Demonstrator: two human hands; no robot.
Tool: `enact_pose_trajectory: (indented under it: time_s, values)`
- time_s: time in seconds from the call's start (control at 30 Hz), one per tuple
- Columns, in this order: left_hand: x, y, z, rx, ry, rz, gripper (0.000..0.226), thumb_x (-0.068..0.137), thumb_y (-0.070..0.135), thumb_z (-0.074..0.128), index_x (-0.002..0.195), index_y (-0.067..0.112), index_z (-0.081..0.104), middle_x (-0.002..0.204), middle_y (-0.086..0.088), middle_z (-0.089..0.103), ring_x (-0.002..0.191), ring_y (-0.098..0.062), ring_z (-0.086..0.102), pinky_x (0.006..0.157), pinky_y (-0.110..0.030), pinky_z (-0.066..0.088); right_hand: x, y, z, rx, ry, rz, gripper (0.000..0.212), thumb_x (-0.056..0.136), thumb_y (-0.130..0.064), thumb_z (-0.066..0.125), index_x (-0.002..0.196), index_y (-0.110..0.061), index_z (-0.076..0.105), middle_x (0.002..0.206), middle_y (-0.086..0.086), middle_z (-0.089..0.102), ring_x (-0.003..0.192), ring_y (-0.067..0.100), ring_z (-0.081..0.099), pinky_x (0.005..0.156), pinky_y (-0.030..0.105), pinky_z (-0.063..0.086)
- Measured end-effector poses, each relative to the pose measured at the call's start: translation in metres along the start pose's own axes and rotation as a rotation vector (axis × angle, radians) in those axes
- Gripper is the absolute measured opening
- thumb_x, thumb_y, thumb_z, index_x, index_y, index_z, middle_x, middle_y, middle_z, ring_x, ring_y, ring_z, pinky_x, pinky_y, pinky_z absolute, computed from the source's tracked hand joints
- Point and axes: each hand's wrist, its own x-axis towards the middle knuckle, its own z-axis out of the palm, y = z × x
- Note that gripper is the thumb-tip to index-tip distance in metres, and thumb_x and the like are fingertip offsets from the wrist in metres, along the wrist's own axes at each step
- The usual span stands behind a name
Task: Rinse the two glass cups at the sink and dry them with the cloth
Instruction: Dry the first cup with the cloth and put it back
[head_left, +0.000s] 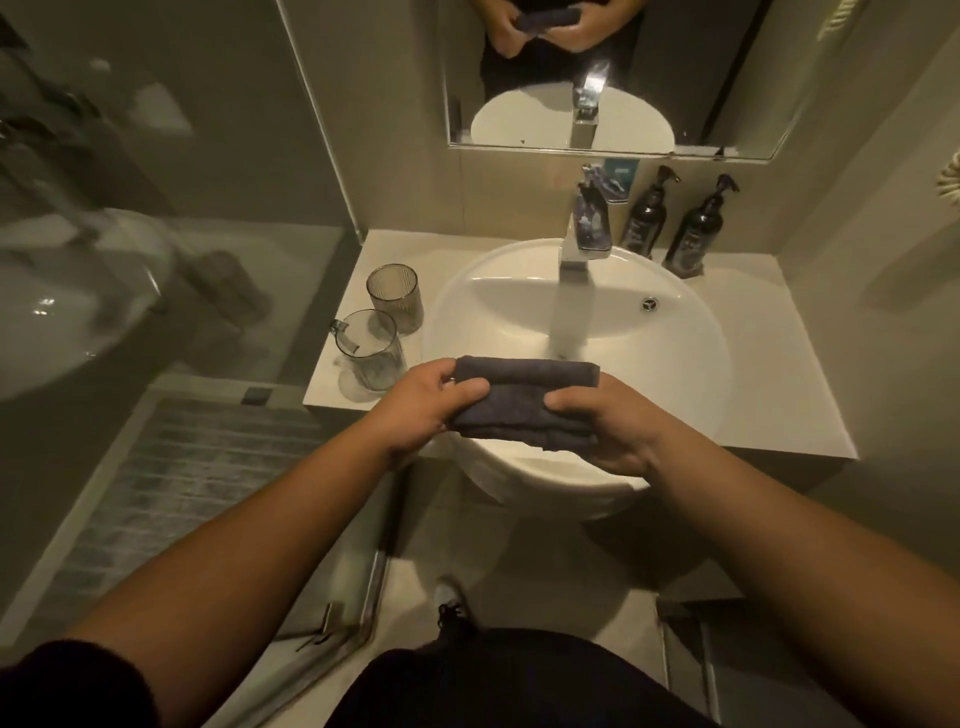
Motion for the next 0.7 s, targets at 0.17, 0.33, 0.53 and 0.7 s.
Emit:
enact_pose_trajectory:
  time_s: [0.17,0.33,0.53,0.7]
  values:
    - [0.015,-0.002,-0.057,0.021,-0.003,-0.031,0.023,0.076,0.041,0.072,0.094,0.026,0.072,0.080,0.007,0.072,0.073,-0.004,0.066,0.066,-0.021,0.052,0.054,-0.008,0.015,-0.035,0.094,0.072,0.025,0.080,-0.001,0.054,0.098,-0.008,0.070,0.089,0.018,0.068,0.081,0.030,0.066,0.067,0.035,0.053]
    - [0.023,-0.020,-0.117,-0.011,0.593,-0.020,0.004,0.093,0.020,0.066,0.091,0.023,0.063,0.087,0.001,0.071,0.071,-0.013,0.062,0.062,-0.023,0.050,0.107,-0.039,0.032,-0.245,0.155,0.018,0.027,0.082,-0.001,0.055,0.107,-0.005,0.065,0.099,0.020,0.071,0.094,0.034,0.070,0.080,0.039,0.058]
    - [0.029,-0.065,-0.140,0.373,0.560,-0.178,0.104,0.080,0.025,0.086,0.159,0.018,0.018,0.159,-0.009,0.026,0.139,-0.025,0.041,0.112,-0.041,0.040,0.183,-0.069,0.076,-1.163,0.115,-0.115,0.023,0.080,-0.005,0.058,0.097,-0.015,0.069,0.087,0.008,0.070,0.080,0.023,0.064,0.064,0.029,0.052]
    - [0.043,-0.086,-0.139,0.520,0.547,-0.151,0.131,0.071,0.034,0.091,0.161,0.016,-0.003,0.170,-0.010,-0.006,0.156,-0.030,0.009,0.121,-0.040,0.018,0.235,-0.041,0.107,-1.870,-0.260,-0.219,0.029,0.084,-0.019,0.058,0.111,-0.018,0.067,0.102,0.009,0.069,0.090,0.031,0.061,0.073,0.036,0.051]
